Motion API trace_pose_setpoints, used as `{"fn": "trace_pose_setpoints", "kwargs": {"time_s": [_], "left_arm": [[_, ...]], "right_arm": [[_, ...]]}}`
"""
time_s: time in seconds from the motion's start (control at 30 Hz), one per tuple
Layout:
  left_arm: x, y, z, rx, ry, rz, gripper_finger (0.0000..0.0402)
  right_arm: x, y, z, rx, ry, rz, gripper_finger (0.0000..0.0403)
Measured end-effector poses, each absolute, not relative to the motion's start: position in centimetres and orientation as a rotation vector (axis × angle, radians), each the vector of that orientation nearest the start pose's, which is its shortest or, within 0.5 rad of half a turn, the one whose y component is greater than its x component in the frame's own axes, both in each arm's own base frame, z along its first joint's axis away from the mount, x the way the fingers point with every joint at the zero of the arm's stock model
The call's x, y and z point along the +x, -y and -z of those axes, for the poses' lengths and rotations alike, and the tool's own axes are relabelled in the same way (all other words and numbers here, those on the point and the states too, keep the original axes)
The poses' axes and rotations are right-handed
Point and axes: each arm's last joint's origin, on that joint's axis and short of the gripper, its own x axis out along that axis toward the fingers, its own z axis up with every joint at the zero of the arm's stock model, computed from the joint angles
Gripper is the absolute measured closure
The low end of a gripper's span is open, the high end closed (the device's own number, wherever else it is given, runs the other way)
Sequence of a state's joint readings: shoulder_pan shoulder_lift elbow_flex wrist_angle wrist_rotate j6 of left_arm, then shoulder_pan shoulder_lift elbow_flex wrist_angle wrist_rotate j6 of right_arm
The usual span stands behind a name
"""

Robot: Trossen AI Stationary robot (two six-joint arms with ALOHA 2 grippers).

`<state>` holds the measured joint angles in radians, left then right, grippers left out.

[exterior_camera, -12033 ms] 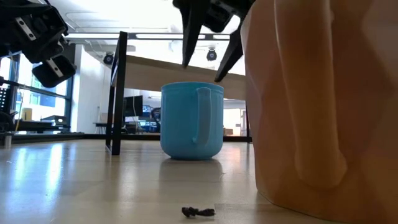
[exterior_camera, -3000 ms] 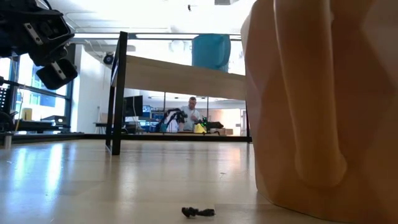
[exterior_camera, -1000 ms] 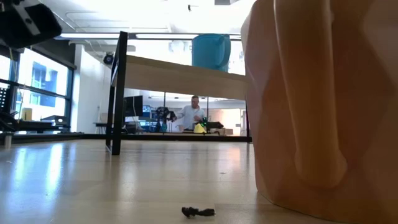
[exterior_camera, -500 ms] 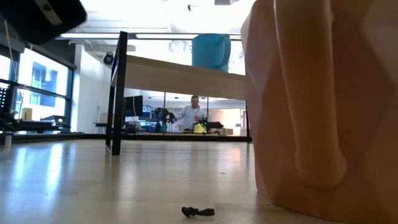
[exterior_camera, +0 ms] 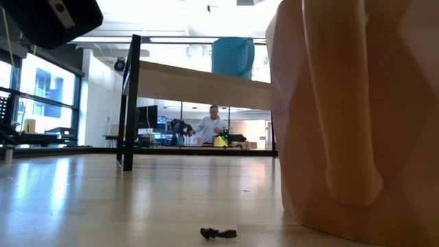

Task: Stack small to large cups/mugs on shelf
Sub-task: Put the orange mug on the shelf

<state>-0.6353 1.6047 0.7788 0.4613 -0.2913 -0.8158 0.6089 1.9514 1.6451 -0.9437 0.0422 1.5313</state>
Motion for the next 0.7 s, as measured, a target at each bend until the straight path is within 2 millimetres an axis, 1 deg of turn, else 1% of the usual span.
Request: {"fn": "trace_pose_setpoints", "kwargs": {"time_s": [0.23, 0.5, 0.7], "left_arm": [[26.9, 18.8, -19.4, -0.637, -0.439, 0.174, 0.0277], [26.9, 18.8, -19.4, -0.636, -0.434, 0.167, 0.0277], [27.0, 18.7, -19.4, -0.635, -0.425, 0.154, 0.0277]], "right_arm": [[32.7, -22.7, -23.8, 0.932, -1.278, 0.528, 0.0257], [32.8, -23.0, -23.0, 0.925, -1.32, 0.536, 0.0253], [33.3, -23.4, -21.5, 0.929, -1.374, 0.542, 0.026]]}}
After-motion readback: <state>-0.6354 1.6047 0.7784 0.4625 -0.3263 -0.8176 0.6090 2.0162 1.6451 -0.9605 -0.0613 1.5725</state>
